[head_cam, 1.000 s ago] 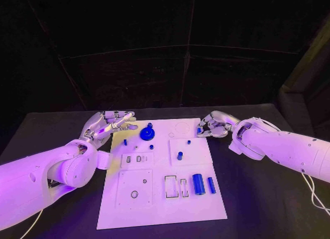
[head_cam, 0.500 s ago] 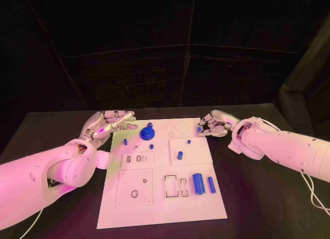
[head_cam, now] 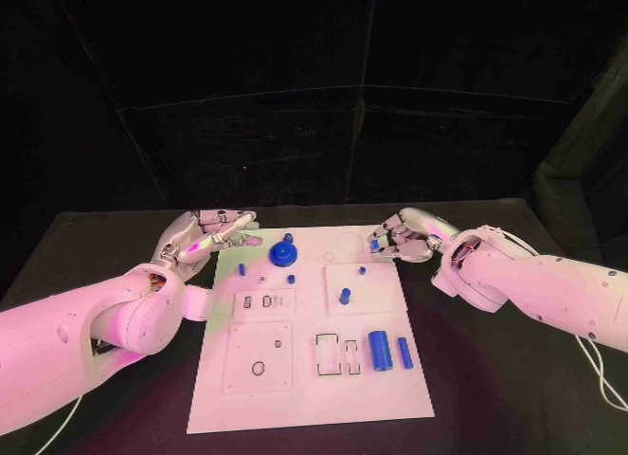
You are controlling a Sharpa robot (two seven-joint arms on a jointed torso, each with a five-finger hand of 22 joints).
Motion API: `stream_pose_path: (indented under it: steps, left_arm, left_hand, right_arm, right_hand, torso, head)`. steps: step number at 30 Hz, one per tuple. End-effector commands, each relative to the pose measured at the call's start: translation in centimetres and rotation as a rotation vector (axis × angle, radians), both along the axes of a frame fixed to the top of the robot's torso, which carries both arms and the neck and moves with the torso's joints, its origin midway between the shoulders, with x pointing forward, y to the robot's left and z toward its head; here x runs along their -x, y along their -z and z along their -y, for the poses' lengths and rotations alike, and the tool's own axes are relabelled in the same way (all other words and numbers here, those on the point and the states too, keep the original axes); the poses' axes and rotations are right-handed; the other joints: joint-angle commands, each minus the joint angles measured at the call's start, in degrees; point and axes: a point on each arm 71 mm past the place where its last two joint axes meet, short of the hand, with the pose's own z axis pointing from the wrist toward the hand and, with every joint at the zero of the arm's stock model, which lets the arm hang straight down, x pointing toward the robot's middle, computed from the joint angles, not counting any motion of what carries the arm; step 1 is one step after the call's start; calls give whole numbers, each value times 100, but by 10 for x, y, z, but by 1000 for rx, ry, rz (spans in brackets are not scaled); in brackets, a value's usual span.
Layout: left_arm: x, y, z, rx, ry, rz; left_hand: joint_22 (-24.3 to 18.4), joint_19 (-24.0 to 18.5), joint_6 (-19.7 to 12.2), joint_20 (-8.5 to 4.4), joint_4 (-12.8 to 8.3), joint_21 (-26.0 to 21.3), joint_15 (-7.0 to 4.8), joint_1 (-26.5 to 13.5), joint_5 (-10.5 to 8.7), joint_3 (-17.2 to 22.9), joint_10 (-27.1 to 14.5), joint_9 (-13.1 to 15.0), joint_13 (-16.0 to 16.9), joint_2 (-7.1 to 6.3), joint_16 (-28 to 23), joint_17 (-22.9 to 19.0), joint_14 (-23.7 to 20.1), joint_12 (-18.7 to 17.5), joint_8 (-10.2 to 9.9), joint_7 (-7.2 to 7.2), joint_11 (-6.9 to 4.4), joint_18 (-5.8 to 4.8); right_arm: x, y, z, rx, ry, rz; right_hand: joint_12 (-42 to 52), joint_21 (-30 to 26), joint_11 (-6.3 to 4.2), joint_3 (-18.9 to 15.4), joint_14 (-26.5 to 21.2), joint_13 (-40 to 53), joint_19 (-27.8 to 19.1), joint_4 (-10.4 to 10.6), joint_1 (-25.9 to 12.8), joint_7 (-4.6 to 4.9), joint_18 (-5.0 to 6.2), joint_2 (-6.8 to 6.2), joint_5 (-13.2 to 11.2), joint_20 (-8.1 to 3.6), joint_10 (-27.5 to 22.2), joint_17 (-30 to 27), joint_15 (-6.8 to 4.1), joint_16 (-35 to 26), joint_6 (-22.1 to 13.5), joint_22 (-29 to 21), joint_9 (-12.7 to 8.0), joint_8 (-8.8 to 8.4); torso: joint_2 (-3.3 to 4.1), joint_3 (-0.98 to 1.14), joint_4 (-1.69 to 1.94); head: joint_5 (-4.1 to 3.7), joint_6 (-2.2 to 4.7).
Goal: Assemble the parts on the task board
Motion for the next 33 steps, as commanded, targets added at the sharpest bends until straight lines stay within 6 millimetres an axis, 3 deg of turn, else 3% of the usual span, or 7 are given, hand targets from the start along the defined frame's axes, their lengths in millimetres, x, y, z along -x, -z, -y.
stream_pose_path:
  steps: [1,6,10,14,20,25,33]
  left_arm:
    - [1,-2,1,7,10,8]
    - [0,-2,2,8,13,10]
    - [-3,-3,5,11,16,16]
    - [-5,-3,7,11,15,18]
    - [-7,-4,8,15,6,17]
    - [-10,-3,5,57,-13,-17]
    - [-11,-3,2,88,-28,-39]
  left_hand:
    - [-5,-18,13,40,-25,-22,-15,27,-10,4,0,-1,3,7,-20,5,-42,-35,-36,44,27,37]
    - [-9,-20,15,41,-38,-26,-14,32,-10,9,2,-1,3,8,-30,9,-46,-39,-39,44,28,36]
    - [-10,-21,19,41,-45,-28,-14,38,-9,15,6,0,3,15,-34,12,-46,-40,-39,43,26,37]
    - [-11,-20,20,41,-48,-28,-14,40,-9,18,8,0,4,17,-35,13,-45,-40,-39,42,26,37]
    - [-11,-20,20,41,-48,-28,-14,40,-9,18,8,0,4,17,-35,13,-45,-40,-39,42,26,37]
    - [-12,-20,24,41,-53,-29,-15,43,-9,21,11,0,4,19,-38,15,-45,-40,-39,41,25,37]
    - [-15,-20,29,41,-67,-31,-16,52,-9,28,19,1,5,20,-44,19,-44,-40,-39,37,22,37]
  right_arm:
    - [6,-11,-13,-8,4,41]
    - [16,-20,-47,9,-45,59]
    - [22,-23,-85,35,-106,67]
    - [23,-20,-117,94,-137,55]
    - [23,-13,-148,143,-141,49]
    - [28,-3,-170,164,-148,24]
    - [38,13,-195,183,-169,20]
  right_hand:
    - [-36,49,8,125,394,561,13,65,-109,-87,-61,-39,15,-15,-38,437,-15,7,69,34,47,26]
    - [-58,60,19,184,394,544,26,84,-185,-76,-65,-45,-32,-4,-49,433,-5,3,47,58,38,3]
    - [-45,64,21,205,393,556,31,86,-207,-76,-67,-53,-54,-1,-39,430,-2,1,47,69,37,0]
    - [-99,48,32,270,383,512,16,55,-214,-64,-60,-71,-53,4,-76,384,3,-25,21,34,29,-24]
    - [-114,44,33,335,378,500,13,32,-221,-61,-59,-73,-61,10,-86,360,7,-39,24,29,28,-30]
    - [-132,30,40,386,377,486,2,57,-331,-55,-53,-107,-180,18,-95,351,15,-47,25,1,26,-42]
    - [-141,25,39,410,374,478,-2,51,-345,-57,-51,-114,-208,19,-100,339,15,-54,27,-8,26,-45]
  torso:
    - [-34,-30,-7]
    - [-87,-52,-8]
    - [-117,-70,12]
    - [-149,-81,33]
    - [-167,-97,76]
    - [-162,-86,55]
    - [-156,-81,47]
  head:
    - [32,-7]
    - [80,-61]
    - [167,-100]
    - [279,-188]
    - [374,-258]
    - [489,-290]
    - [581,-362]
